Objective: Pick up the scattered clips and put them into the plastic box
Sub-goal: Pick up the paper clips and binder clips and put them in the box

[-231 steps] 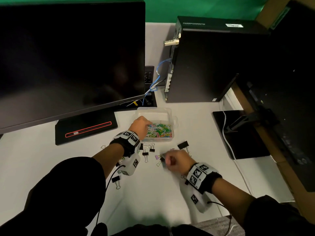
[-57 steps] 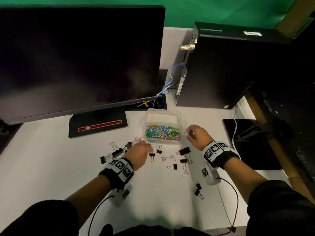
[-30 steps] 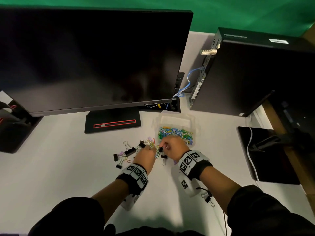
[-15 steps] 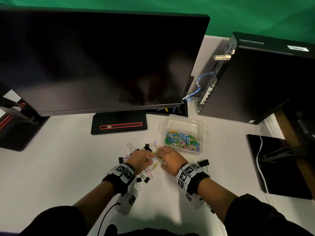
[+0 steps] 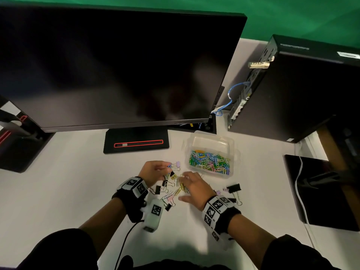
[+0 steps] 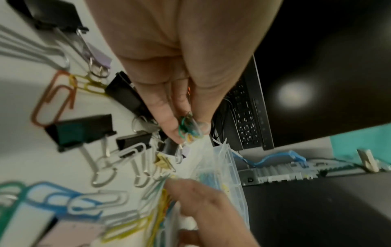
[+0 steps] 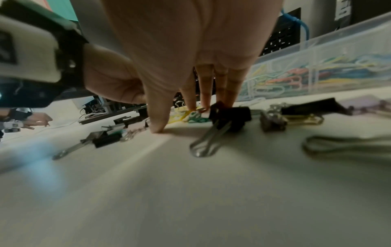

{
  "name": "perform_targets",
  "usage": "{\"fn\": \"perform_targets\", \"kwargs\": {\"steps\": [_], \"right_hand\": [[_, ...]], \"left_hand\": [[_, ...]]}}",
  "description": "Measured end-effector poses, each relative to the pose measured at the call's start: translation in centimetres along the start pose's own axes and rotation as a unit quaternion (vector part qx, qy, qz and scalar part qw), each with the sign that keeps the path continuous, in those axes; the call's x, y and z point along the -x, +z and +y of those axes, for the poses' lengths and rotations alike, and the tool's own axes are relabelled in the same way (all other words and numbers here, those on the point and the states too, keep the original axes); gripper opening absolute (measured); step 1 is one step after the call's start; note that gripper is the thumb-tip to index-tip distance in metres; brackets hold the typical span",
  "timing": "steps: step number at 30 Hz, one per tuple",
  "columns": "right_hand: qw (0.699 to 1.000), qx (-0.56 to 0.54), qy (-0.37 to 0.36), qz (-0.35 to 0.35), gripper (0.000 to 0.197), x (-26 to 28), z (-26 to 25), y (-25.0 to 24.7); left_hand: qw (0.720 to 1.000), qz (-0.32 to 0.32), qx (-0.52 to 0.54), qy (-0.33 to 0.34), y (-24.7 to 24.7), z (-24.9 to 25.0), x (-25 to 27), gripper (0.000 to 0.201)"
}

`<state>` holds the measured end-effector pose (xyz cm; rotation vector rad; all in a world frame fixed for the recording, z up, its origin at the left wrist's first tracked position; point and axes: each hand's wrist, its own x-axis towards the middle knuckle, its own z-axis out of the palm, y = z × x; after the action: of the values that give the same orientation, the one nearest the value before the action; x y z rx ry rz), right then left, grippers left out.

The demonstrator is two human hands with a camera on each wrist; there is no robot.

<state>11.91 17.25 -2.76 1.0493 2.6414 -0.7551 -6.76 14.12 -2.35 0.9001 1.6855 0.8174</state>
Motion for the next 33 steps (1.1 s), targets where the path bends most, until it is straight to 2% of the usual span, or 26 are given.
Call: {"fn": "perform_targets", "kwargs": {"steps": [4, 9, 12, 16, 19, 24, 28, 33], "right_hand": [[0.997, 0.002, -0.057, 0.056, 0.036, 1.2, 0.0, 0.9], [0.994, 0.010, -0.089, 0.067, 0.038, 2.4, 0.8, 2.5], [0.997, -0.040, -0.053, 0.038, 0.028, 3.2, 0.7, 1.3], [0.992, -0.117, 0.037, 0.035, 0.022, 3.9, 1.5, -0.3], [0.978, -0.178, 0.074, 0.081, 0.013, 4.2, 2.6, -1.9], [0.938, -0.261, 0.145, 0.174, 0.019, 4.1, 5.3, -5.4], [0.921, -0.272, 0.160, 0.228, 0.020, 3.4, 7.0, -7.7], [0.921, -0.251, 0.155, 0.255, 0.018, 2.1, 7.4, -8.7]], "left_hand": [[1.000, 0.010, 0.008, -0.011, 0.0, 0.4, -0.5, 0.032], [0.999, -0.004, -0.027, 0.019, 0.9, 2.1, -1.2, 0.030], [0.997, -0.026, -0.044, 0.053, 2.4, 4.0, -1.9, 0.027], [0.991, -0.058, -0.086, 0.082, 5.1, 6.4, -3.5, 0.025], [0.991, -0.051, -0.098, 0.072, 7.0, 7.3, -4.6, 0.026], [0.993, -0.020, -0.102, 0.051, 8.6, 7.6, -6.0, 0.020], [0.987, -0.032, -0.138, 0.078, 8.5, 8.1, -5.4, 0.028], [0.981, -0.025, -0.141, 0.130, 6.3, 7.9, -4.0, 0.026]]}}
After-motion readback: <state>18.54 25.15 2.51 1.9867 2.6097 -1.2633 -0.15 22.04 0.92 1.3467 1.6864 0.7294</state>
